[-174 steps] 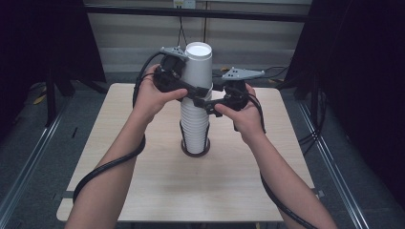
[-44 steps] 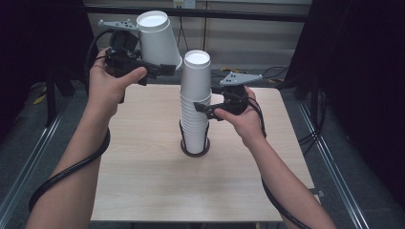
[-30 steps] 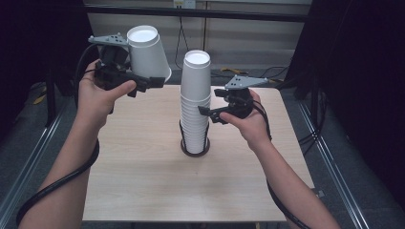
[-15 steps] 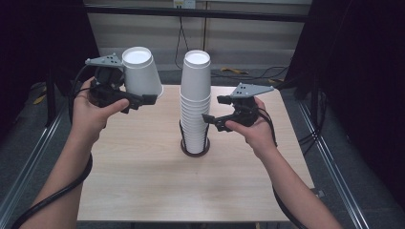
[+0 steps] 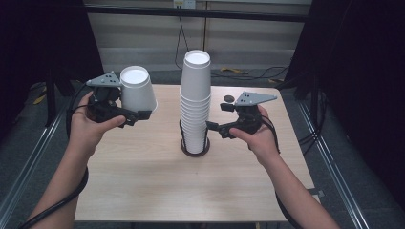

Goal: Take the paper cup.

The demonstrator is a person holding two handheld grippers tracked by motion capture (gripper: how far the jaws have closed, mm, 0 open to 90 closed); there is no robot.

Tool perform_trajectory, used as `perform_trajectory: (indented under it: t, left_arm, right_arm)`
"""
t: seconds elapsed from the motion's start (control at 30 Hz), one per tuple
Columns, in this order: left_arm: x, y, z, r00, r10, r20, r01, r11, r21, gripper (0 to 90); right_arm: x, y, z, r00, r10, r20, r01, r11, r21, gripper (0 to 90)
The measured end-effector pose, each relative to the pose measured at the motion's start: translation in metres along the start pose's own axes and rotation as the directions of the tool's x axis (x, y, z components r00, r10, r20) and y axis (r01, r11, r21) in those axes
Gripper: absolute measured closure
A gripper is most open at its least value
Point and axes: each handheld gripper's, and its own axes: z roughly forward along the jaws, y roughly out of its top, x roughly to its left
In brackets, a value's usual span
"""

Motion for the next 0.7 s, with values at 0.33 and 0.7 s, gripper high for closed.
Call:
perform_trajectory:
  t: [0.33, 0.7]
  left_arm:
    - [-0.013, -0.017, 0.009, 0.9988, 0.033, 0.036, -0.036, 0.9968, 0.072, 12.8]
    - [-0.032, -0.03, 0.024, 0.9939, 0.086, 0.07, -0.097, 0.9807, 0.17, 12.8]
  right_arm:
    - [0.0, -0.013, -0.002, 0.9996, -0.009, -0.028, 0.01, 1.0, 0.023, 14.2]
    - [0.002, -0.022, -0.008, 0.9968, -0.037, -0.071, 0.039, 0.999, 0.03, 14.0]
